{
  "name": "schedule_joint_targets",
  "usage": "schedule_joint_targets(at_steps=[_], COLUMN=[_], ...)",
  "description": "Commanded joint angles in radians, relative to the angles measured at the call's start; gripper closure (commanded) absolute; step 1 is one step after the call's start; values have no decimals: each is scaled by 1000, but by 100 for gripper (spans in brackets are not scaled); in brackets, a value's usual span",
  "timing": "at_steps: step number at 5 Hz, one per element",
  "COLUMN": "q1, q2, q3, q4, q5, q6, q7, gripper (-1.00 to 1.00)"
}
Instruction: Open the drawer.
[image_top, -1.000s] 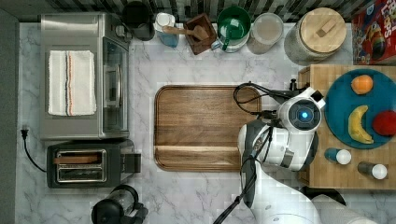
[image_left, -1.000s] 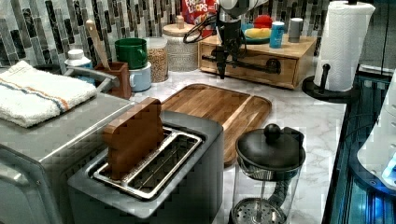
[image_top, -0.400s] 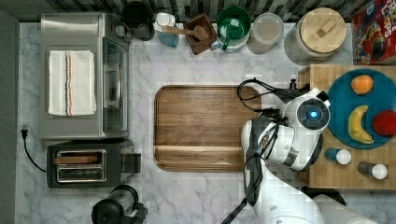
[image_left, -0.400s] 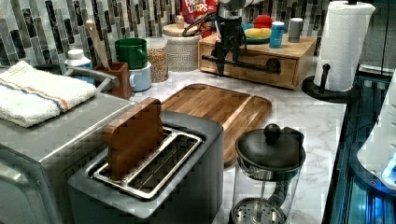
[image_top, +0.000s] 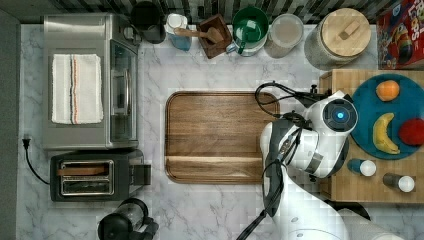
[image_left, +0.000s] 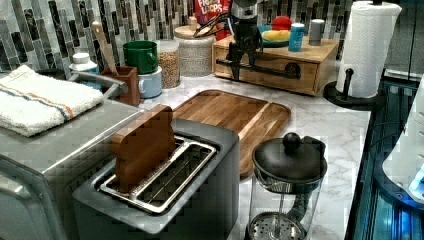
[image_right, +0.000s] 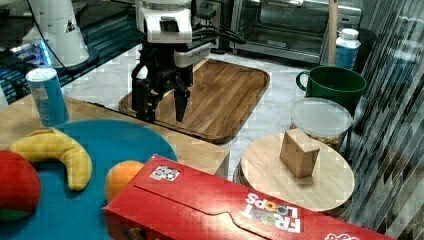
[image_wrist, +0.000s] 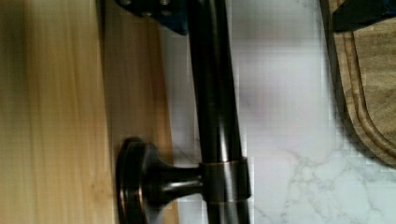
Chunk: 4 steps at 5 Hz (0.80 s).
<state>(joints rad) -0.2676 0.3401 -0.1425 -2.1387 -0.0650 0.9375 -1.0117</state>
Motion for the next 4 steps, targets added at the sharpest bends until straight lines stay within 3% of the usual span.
schedule_joint_targets(at_steps=[1, 4], q1=[183, 203], q2=[-18, -37], q3=[195, 237], q4=[3, -20], q5=[40, 25], q6=[-66, -83], q7=[114, 204], gripper=[-100, -100])
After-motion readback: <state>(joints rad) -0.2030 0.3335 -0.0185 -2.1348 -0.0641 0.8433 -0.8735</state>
